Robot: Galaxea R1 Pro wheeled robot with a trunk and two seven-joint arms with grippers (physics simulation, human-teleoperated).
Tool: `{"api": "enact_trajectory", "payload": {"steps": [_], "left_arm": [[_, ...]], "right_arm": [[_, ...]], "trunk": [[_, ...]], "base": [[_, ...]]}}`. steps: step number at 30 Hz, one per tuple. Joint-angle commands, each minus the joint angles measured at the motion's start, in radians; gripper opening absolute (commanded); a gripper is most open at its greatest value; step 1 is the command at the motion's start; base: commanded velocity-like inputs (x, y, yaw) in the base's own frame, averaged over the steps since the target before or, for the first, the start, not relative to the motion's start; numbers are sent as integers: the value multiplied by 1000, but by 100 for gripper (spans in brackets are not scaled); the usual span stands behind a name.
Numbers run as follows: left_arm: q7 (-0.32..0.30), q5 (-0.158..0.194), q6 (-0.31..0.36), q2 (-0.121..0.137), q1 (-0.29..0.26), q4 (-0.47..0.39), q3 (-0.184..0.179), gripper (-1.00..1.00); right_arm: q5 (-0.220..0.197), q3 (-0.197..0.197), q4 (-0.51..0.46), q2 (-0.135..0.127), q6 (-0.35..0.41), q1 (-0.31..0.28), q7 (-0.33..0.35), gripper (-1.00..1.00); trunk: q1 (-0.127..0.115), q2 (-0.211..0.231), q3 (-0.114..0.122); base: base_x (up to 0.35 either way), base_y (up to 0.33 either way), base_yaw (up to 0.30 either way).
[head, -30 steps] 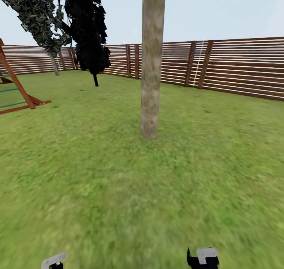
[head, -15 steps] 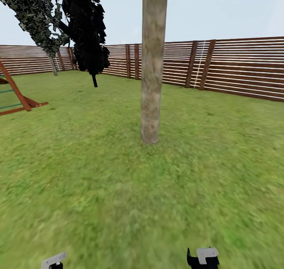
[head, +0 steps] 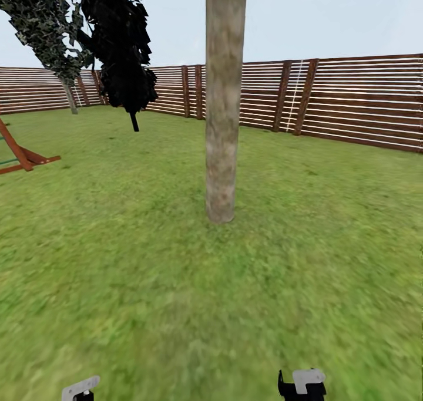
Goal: In the garden, pick up the pesticide atomizer on the floor and spray pesticide onto both trees until each tree trunk is fully covered.
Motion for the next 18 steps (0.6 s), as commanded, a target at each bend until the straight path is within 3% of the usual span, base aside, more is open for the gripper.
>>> {"api": "enact_trajectory", "payload": {"steps": [1, 7, 18], "left_arm": [[-1, -10, -4, 0, -1, 1, 8, -100], [-1, -10, -4, 0, -1, 1, 9, -100], [-1, -10, -4, 0, -1, 1, 8, -100]], "right_arm": [[10, -7, 1, 0, -2, -1, -5, 100], [10, -7, 1, 0, -2, -1, -5, 100], [10, -7, 1, 1, -2, -1, -5, 100]], "trunk": [[0, 0, -1], [0, 0, -1], [0, 0, -1]], "base": [[346, 0, -276], [345, -4, -276], [338, -53, -19]]}}
